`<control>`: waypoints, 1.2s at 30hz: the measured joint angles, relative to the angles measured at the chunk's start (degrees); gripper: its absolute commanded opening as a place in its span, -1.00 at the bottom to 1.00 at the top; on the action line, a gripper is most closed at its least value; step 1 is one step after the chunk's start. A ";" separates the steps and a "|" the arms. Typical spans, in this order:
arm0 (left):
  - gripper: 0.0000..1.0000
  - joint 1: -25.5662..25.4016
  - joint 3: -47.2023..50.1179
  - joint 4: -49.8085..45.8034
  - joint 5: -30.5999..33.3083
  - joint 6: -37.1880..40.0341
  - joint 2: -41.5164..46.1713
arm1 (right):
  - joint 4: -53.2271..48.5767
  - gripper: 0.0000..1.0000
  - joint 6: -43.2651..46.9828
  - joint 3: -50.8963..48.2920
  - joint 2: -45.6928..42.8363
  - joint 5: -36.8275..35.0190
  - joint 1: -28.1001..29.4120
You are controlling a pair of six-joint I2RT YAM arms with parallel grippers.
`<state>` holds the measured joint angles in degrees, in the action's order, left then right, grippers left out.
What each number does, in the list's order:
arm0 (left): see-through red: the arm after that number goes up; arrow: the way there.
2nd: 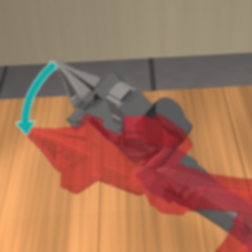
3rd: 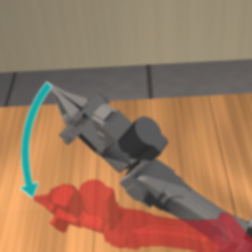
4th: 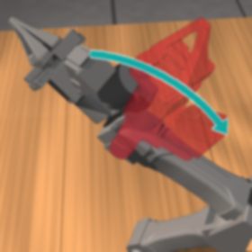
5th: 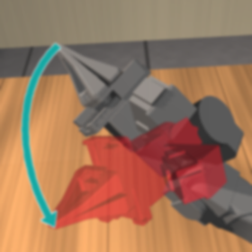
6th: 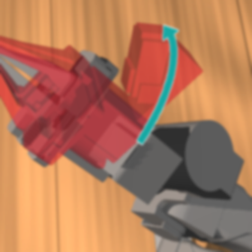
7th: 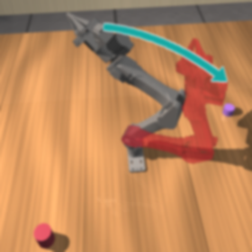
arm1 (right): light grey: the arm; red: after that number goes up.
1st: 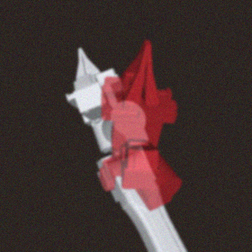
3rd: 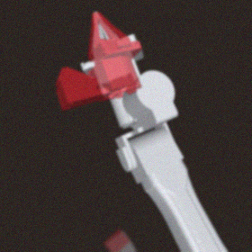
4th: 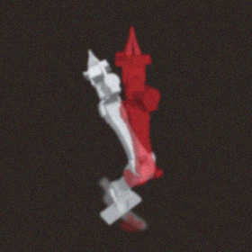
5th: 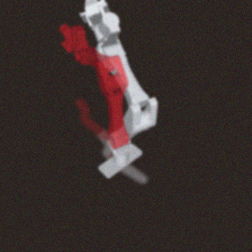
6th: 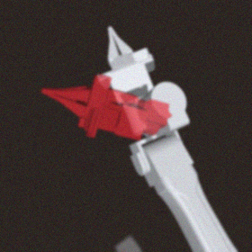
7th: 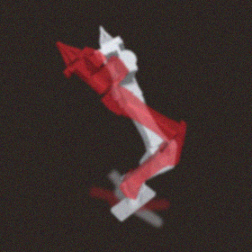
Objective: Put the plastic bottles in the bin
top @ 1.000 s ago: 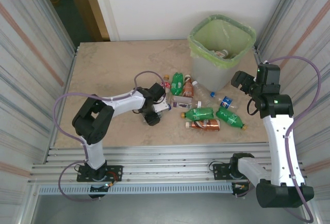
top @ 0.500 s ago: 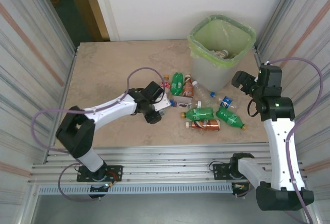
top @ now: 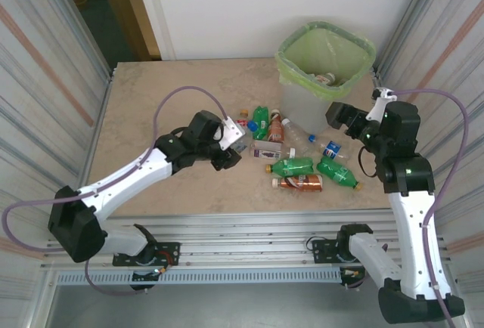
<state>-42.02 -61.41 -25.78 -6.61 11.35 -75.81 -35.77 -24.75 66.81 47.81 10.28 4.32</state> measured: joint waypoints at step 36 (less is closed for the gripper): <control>-0.13 6.58 10.62 26.53 -19.15 -17.00 10.86 | 23.17 0.62 5.70 6.21 30.62 12.55 38.01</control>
<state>-35.44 -50.78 0.75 -25.76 -5.65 -64.95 -12.60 -19.05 73.01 78.43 22.83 42.33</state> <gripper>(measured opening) 0.487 0.866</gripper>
